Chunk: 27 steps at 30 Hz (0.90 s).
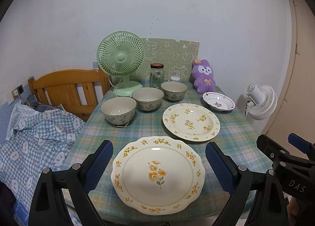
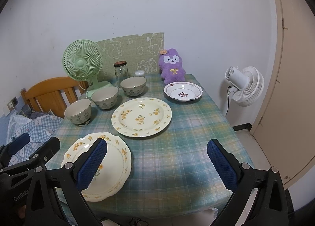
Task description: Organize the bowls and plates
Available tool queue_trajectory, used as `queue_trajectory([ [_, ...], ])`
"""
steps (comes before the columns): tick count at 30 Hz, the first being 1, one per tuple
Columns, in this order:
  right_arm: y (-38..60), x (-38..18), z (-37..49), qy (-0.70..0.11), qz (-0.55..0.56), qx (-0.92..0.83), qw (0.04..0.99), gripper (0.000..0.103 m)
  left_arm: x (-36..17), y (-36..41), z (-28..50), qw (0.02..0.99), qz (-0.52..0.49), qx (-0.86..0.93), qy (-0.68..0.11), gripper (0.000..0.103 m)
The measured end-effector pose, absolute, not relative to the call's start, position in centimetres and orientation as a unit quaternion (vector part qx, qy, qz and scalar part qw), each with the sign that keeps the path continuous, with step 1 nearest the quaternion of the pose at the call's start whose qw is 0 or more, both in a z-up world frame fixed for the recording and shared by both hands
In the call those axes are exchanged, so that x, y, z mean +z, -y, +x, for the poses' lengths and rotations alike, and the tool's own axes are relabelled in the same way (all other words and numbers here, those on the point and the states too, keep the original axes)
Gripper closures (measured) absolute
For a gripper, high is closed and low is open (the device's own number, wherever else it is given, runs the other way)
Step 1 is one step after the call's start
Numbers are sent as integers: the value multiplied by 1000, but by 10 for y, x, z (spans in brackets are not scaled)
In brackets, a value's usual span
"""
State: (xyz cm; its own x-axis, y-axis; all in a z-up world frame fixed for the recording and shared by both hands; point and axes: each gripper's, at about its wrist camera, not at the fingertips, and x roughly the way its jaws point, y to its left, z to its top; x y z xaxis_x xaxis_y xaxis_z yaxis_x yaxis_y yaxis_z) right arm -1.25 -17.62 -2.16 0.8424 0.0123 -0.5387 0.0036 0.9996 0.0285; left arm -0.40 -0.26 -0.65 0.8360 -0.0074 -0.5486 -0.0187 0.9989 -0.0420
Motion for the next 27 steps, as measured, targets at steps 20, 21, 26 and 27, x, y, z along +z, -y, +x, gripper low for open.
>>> queue_trajectory([
  [20, 180, -25, -20, -276, 16, 1, 961, 1, -3, 1, -1, 958, -22, 3, -286, 9],
  [21, 179, -25, -20, -277, 15, 2, 961, 1, -1, 0, -2, 958, -23, 3, -286, 9],
  [26, 178, -22, -18, -276, 11, 5, 961, 1, 2, -3, -1, 958, -24, 6, -285, 9],
  [27, 177, -22, -18, -276, 10, 5, 961, 1, 1, -3, -1, 958, -25, 6, -284, 9],
])
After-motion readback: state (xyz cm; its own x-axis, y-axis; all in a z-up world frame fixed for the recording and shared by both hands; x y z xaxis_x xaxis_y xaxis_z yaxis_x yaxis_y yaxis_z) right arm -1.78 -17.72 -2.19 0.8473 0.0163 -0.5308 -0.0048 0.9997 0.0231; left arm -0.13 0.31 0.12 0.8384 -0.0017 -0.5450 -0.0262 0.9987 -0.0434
